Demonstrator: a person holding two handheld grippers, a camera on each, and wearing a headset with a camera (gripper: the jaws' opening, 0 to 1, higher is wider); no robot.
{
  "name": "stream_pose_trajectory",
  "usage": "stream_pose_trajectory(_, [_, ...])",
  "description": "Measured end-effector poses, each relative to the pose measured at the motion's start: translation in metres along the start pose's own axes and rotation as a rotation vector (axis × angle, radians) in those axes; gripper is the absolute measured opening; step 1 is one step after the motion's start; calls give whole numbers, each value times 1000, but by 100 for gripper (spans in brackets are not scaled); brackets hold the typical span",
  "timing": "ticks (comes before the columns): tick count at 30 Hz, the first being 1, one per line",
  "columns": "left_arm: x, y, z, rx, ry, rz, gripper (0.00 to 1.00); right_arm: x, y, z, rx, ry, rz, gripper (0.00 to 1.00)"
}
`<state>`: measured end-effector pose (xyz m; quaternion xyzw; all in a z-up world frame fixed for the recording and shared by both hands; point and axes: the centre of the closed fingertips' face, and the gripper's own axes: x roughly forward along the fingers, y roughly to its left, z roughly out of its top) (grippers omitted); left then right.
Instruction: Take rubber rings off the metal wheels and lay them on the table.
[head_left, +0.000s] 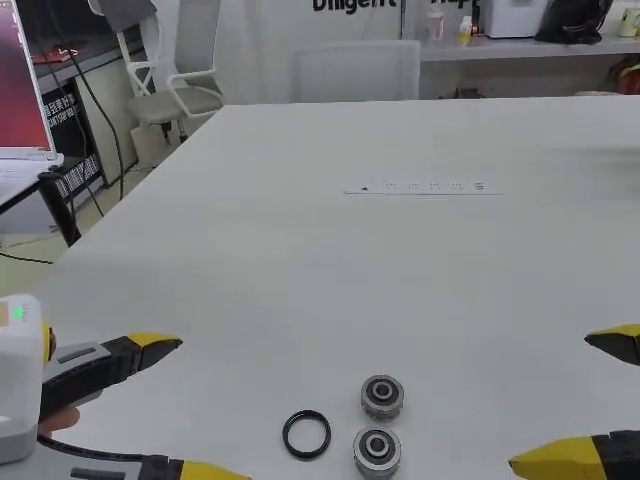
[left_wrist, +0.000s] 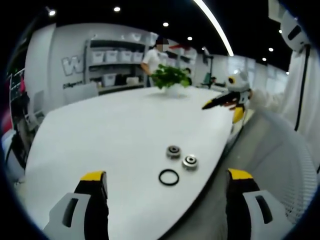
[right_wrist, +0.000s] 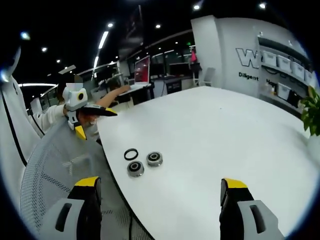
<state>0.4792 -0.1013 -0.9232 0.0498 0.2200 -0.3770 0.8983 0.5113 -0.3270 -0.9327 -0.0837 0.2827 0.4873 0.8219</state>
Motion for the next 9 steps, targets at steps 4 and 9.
stream_pose_trajectory(4, [0,0,-1,-6,0,0,100,4,3,-19,-3,56,2,99])
stream_pose_trajectory(9, [0,0,-2,-11,5,0,100,11,6,-37,10,103,13,99])
